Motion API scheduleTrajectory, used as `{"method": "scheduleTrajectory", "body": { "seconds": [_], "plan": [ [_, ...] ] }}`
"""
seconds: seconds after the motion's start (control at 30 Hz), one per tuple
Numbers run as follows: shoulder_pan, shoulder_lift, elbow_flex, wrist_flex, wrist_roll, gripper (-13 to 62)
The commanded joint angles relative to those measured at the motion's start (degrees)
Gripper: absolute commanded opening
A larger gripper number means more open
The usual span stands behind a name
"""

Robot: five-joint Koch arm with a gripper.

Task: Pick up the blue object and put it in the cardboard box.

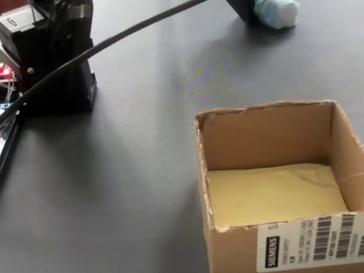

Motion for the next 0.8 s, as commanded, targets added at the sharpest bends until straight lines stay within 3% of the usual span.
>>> {"method": "scheduleTrajectory", "body": {
  "seconds": [0.0,0.1,0.3,0.77],
  "plan": [
    [-0.4,2.1,-0.3,-1.8,2.7,4.7],
    [-0.4,4.2,1.0,-4.7,2.5,-0.4],
    [0.8,10.6,4.7,-9.8,0.4,-0.4],
    [13.4,40.9,34.3,-33.0,-4.0,-0.4]
  ]
}}
